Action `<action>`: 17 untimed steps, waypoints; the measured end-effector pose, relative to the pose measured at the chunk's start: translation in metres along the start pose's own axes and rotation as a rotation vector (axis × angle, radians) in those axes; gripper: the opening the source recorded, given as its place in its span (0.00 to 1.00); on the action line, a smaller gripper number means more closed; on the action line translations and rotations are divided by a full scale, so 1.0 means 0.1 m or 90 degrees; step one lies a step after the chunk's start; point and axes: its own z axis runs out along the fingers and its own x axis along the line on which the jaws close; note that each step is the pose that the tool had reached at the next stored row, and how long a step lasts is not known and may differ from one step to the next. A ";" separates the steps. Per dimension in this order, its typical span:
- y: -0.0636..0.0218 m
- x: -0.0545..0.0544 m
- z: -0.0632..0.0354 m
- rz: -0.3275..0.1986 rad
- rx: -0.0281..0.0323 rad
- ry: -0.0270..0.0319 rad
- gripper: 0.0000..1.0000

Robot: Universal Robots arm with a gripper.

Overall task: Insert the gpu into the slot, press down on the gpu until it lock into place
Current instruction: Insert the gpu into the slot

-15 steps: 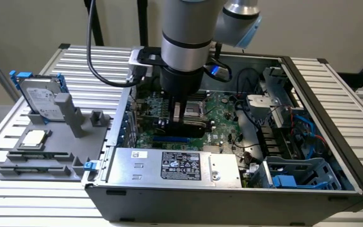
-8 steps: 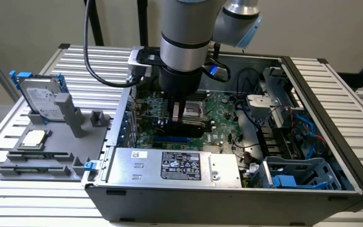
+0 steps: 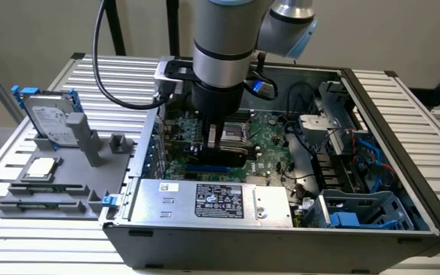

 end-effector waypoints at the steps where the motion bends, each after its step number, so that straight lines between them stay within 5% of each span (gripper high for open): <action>1: 0.002 0.00 0.004 0.000 0.0000 0.0001 0.26; 17: 0.011 -0.03 0.067 0.000 -0.0026 0.0035 0.26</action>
